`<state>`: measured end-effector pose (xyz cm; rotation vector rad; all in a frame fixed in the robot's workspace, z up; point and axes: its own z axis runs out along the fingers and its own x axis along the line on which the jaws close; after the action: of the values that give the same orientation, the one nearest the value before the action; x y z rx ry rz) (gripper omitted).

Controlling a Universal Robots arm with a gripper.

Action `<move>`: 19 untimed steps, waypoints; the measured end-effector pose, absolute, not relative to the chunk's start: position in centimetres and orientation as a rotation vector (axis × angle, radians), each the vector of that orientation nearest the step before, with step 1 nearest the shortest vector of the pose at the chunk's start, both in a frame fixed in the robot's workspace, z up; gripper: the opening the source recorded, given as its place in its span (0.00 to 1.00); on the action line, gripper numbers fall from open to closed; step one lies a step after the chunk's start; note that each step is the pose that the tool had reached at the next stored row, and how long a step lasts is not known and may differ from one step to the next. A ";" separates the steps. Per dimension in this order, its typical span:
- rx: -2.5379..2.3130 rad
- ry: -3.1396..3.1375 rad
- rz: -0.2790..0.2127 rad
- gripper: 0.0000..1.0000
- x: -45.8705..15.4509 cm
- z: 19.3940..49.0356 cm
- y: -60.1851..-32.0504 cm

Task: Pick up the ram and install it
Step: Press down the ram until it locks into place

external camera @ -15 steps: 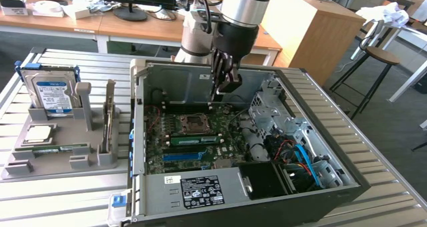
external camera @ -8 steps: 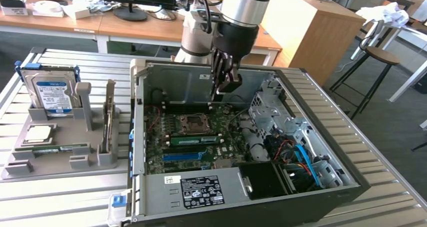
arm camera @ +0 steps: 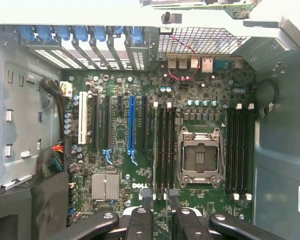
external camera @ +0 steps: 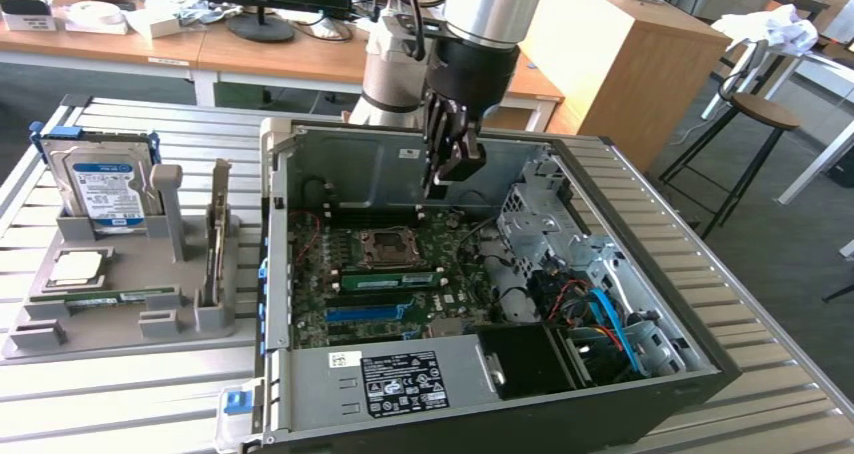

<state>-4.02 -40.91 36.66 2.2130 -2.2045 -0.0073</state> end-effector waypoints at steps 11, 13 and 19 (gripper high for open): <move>2.213 -2.204 -0.007 0.24 -4.0 36.7 -40.9; 2.213 -2.204 -0.007 0.17 -4.0 36.7 -40.9; 2.213 -2.204 -0.007 0.10 -4.0 36.7 -40.9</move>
<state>-4.01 -40.91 36.66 2.2130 -2.2044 -0.0073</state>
